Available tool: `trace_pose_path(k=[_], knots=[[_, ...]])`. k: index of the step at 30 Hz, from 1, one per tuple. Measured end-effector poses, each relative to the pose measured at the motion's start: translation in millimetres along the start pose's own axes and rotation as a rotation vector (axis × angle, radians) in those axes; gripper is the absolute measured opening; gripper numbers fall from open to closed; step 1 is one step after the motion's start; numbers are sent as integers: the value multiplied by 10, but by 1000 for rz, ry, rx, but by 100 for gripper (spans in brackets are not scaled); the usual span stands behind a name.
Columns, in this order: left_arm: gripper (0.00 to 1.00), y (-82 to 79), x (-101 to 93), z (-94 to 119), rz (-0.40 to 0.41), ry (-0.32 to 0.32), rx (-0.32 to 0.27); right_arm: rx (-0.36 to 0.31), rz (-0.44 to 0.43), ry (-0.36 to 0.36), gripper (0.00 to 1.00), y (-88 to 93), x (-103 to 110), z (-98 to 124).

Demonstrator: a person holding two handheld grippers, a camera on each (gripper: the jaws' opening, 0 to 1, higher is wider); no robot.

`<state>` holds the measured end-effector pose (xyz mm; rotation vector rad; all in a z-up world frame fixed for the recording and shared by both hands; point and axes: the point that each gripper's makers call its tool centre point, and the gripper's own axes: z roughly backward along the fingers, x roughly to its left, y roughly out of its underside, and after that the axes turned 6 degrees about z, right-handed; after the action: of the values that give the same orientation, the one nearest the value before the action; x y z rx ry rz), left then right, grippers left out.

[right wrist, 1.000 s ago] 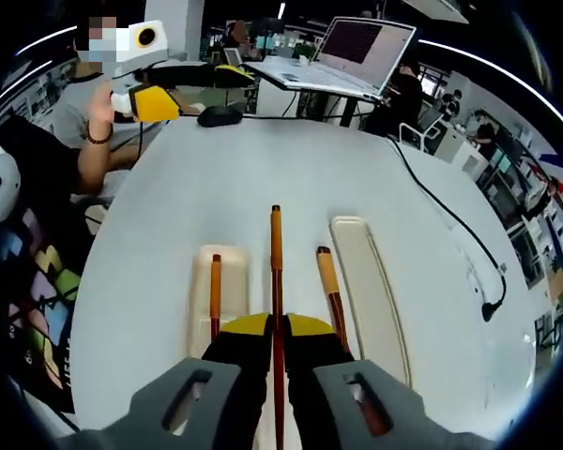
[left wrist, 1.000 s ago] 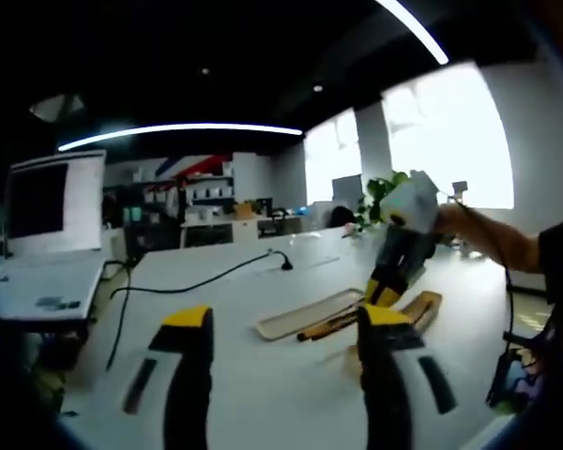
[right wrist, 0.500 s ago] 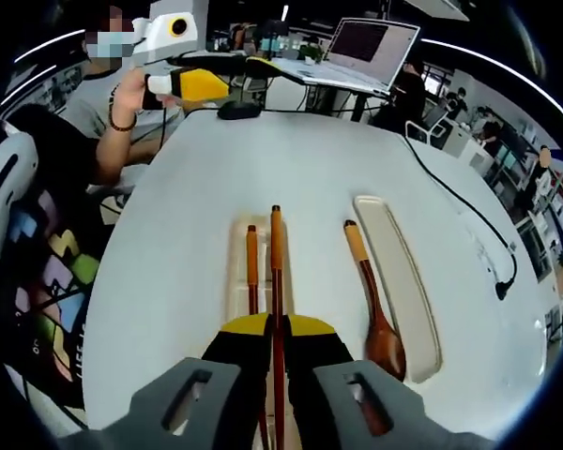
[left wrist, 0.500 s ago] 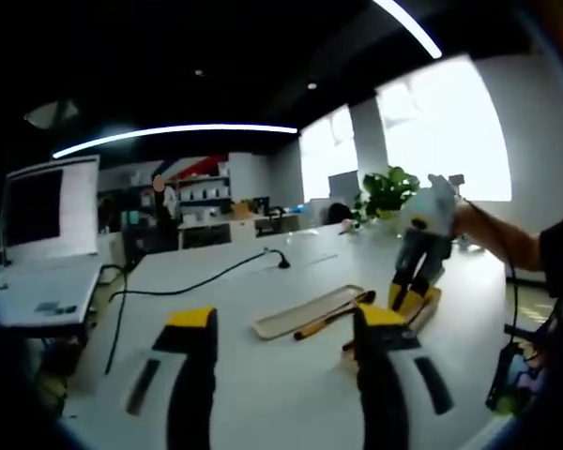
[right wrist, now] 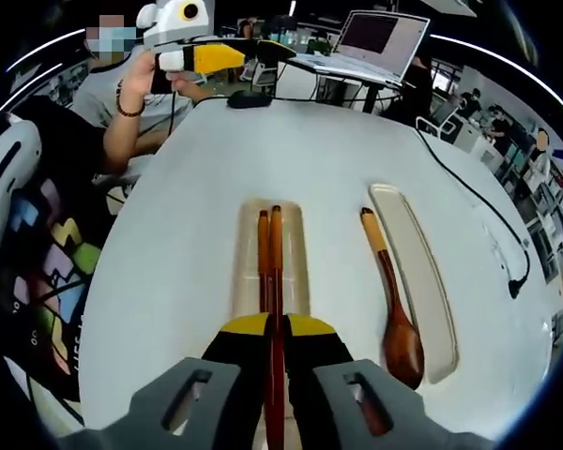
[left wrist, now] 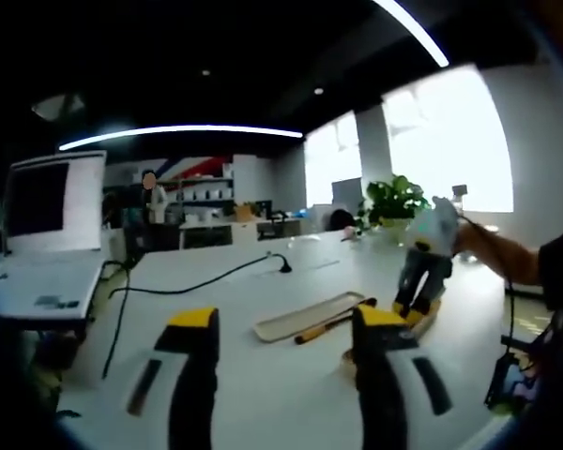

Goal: Arrange the utensils inside the cutlery case until each visible utensil rests in its matching compartment.

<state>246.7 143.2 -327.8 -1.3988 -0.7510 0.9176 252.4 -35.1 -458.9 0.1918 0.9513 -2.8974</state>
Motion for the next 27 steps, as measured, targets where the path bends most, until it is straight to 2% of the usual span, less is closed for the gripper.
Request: trace_pose_path(k=[11,24,27], knots=[[58,14,-50,-8,-6,19,7,-15,-7,-13,3,2,-2,-9],[58,30,-25,0,0,7,9,-30,-27,-17,4,-3,10,-10],[58,43,4,-1,3,1,14,-74,-63,11,4,-84,-43,25]])
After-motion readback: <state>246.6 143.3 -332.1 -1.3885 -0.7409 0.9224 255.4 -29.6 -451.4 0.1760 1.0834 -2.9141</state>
